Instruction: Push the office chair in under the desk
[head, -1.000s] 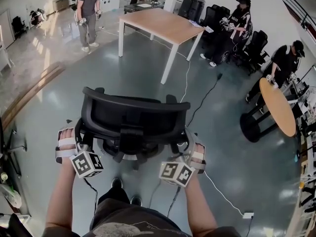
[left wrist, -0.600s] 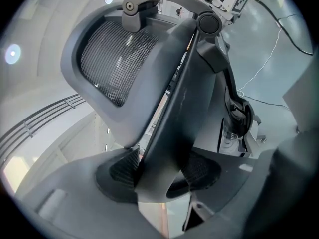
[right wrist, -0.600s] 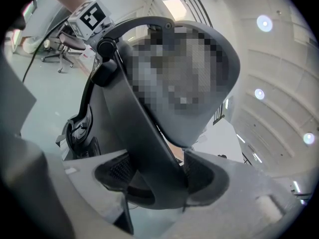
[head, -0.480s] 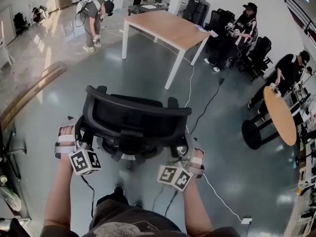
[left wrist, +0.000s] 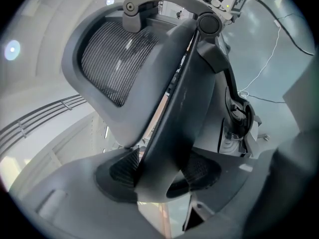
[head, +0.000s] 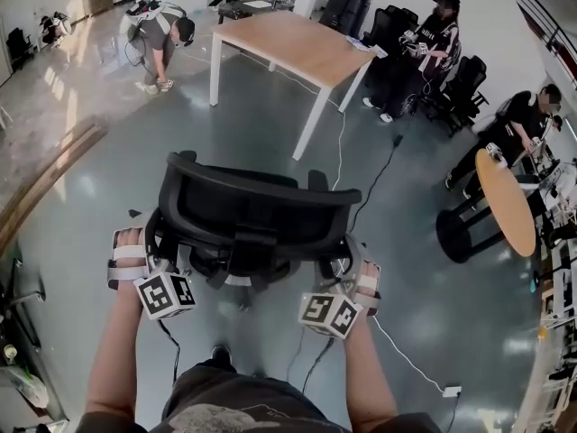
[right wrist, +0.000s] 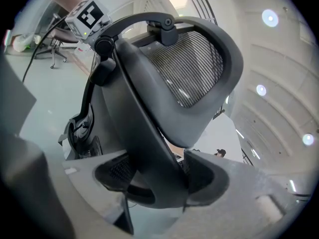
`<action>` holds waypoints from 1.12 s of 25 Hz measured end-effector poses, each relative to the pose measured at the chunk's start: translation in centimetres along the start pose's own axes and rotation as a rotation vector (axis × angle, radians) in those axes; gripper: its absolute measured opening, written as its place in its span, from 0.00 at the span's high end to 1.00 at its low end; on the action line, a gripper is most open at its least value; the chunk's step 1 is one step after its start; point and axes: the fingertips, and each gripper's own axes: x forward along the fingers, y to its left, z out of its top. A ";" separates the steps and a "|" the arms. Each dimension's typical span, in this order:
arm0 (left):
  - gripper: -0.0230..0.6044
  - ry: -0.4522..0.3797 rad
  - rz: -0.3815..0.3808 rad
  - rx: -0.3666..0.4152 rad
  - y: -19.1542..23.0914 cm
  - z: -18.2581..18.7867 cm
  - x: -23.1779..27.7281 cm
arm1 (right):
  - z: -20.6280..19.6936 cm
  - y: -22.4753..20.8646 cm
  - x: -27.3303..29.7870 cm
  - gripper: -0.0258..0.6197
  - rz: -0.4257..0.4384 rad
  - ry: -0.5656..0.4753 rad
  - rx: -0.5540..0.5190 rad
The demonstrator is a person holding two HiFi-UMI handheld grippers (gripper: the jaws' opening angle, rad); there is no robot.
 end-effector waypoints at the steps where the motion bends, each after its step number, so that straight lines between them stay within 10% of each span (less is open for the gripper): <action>1: 0.53 -0.003 -0.005 0.003 0.4 -0.1 0.9 | 0.2 -0.1 0.7 0.53 -0.004 -0.002 -0.005; 28: 0.54 -0.008 -0.016 0.027 4.3 5.3 19.6 | -1.3 -6.5 21.1 0.54 0.006 -0.025 -0.040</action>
